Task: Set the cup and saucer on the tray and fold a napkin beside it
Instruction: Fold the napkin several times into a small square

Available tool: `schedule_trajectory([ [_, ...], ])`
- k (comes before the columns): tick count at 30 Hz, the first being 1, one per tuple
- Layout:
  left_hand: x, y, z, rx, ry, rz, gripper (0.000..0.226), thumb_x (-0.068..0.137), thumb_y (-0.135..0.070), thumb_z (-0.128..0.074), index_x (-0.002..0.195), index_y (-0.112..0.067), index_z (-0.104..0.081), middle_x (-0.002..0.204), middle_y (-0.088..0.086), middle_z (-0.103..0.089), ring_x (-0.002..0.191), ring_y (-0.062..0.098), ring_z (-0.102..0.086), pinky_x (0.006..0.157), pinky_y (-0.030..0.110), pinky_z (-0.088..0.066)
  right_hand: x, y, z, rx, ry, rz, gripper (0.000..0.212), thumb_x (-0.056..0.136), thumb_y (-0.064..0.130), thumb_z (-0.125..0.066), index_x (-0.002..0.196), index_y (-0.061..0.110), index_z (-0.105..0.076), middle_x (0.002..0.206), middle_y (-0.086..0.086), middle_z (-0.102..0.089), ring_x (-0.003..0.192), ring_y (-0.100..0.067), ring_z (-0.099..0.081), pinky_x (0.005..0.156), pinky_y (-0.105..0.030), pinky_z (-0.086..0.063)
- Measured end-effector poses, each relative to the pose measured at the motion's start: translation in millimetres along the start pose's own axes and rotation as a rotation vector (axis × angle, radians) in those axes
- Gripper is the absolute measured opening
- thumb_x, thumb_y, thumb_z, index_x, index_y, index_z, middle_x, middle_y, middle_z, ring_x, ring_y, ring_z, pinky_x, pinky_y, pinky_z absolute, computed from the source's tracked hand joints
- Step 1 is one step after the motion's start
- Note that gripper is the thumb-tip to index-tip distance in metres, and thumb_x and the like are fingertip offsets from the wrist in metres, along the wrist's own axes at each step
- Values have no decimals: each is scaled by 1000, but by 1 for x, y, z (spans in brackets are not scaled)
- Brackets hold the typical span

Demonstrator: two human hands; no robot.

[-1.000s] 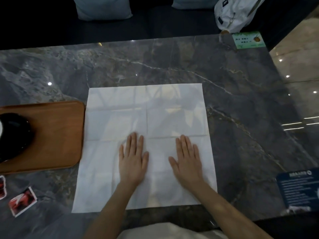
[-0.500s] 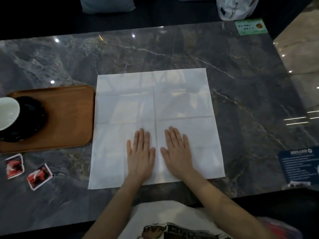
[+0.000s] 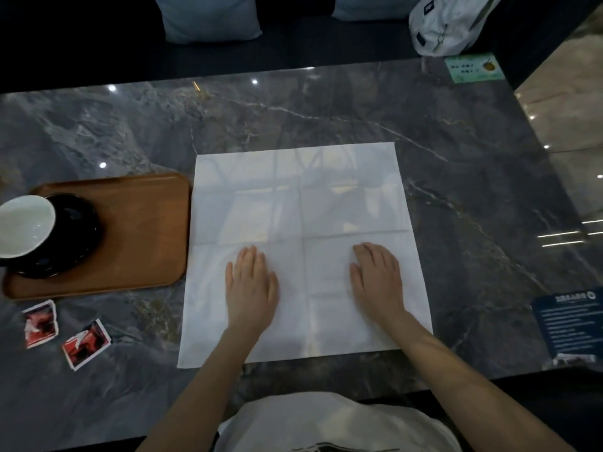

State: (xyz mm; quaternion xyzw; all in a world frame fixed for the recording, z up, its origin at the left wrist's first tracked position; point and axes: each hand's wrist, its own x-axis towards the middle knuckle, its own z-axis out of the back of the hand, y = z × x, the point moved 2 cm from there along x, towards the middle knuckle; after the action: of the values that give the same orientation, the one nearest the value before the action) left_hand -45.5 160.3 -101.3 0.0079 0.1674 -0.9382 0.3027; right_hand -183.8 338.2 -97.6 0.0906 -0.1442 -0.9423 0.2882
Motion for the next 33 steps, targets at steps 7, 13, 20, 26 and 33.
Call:
schedule_trajectory([
  [7,84,-41,31,-186,-116,-183,33,86,-18,-42,97,-2,-68,99,16,-70,92,35,-65,78,40,-51,94,25,32,76,20,119,40,93,12,-44,133,9,-45,133,-9,-53,123,-27,-45,102,-34,-32],
  [13,167,-39,43,-100,27,-154,36,89,-9,-52,124,-2,-55,133,17,-52,121,35,-48,98,40,-41,173,40,44,-21,118,170,49,95,14,-42,143,13,-29,140,-10,-46,127,-28,-40,102,-36,-33],
  [20,235,-24,49,56,206,-220,43,85,-9,-56,128,-8,-51,134,15,-49,119,35,-46,95,42,-41,231,33,44,-61,278,155,56,92,20,-49,144,15,-27,148,-8,-35,136,-27,-28,109,-36,-24],
  [26,276,-36,53,121,348,-198,60,72,-22,-74,127,-15,-50,128,12,-48,120,33,-44,96,43,-40,263,41,38,-187,394,163,61,79,28,-66,133,19,-42,136,-7,-40,128,-26,-35,107,-38,-27],
  [33,291,-44,48,194,473,-205,43,68,-17,-74,108,-13,-59,112,9,-65,105,30,-57,79,33,-41,275,54,41,-212,500,168,28,76,14,-64,104,17,-62,113,-7,-58,115,-26,-44,96,-36,-36],
])
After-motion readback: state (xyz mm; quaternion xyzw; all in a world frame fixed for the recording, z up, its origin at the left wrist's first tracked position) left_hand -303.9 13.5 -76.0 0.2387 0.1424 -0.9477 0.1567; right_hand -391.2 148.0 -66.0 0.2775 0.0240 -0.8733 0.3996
